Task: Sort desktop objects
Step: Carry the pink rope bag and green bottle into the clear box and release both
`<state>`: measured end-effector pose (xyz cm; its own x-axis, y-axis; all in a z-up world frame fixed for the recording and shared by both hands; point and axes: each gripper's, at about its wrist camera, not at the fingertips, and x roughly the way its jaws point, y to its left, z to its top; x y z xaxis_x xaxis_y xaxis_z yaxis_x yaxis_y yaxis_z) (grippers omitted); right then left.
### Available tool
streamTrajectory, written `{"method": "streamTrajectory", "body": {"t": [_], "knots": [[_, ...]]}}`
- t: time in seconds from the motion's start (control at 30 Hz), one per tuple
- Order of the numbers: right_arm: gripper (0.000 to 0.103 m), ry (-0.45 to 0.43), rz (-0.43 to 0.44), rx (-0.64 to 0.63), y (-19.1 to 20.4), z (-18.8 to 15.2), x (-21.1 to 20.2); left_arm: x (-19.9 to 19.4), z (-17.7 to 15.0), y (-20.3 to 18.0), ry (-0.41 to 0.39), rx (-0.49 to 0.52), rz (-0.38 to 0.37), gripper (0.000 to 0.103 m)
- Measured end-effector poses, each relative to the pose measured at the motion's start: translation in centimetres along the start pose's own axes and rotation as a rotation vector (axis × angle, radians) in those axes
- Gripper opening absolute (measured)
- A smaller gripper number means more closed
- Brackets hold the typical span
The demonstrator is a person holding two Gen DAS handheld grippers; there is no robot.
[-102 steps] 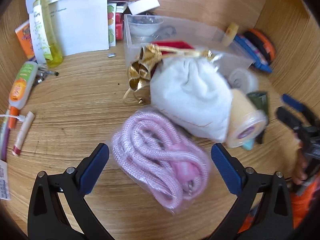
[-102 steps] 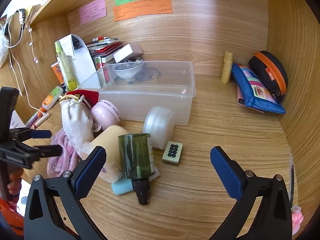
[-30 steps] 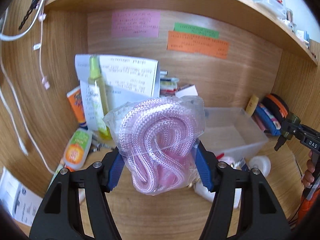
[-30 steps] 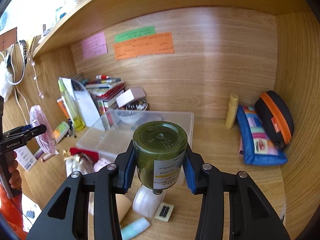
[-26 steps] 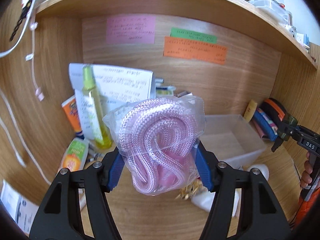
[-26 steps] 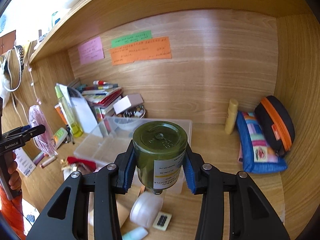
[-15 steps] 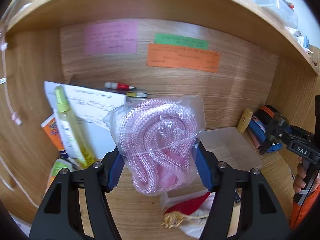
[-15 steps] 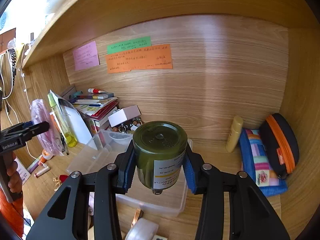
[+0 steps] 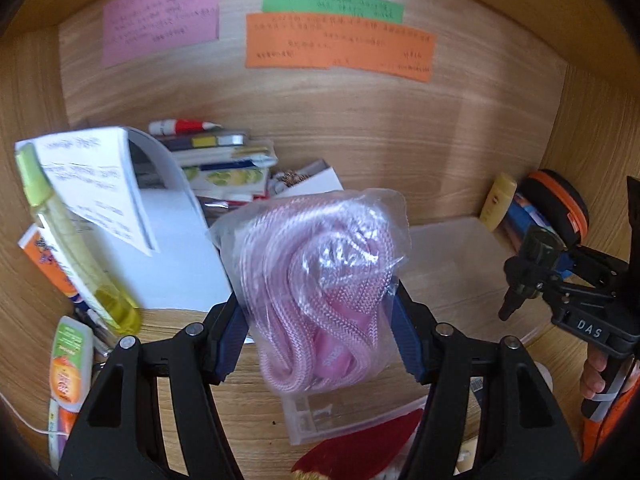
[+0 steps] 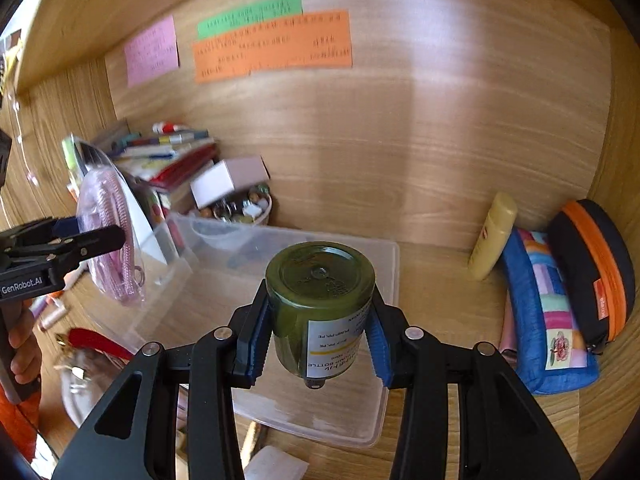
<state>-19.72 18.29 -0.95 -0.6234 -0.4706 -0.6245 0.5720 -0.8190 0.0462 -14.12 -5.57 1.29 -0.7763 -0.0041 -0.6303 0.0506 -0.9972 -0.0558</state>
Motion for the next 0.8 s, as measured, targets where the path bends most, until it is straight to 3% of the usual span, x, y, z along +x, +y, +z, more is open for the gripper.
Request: {"method": "streamTrajectory", "body": {"t": [0.1,0.2,0.4,0.8], "knots": [[0.039,0.037,0.002,-0.011,0.0,-0.4,1.2,0.6,-0.2,-0.8,0.007,0.025,-0.002,0.064],[0.039,0.062,-0.004,-0.028,0.1,-0.8,1.9,1.3,-0.7,-1.5,0.031,0.046,-0.018,0.057],[0.039,0.089,0.0,-0.056,0.8,-1.3,2.6,3.2,-1.3,-1.7,0.088,0.062,-0.015,0.057],[0.039,0.133,-0.014,-0.097,2.3,-2.0,3.6,3.4,-1.7,-1.7,0.104,0.062,-0.034,0.061]]}}
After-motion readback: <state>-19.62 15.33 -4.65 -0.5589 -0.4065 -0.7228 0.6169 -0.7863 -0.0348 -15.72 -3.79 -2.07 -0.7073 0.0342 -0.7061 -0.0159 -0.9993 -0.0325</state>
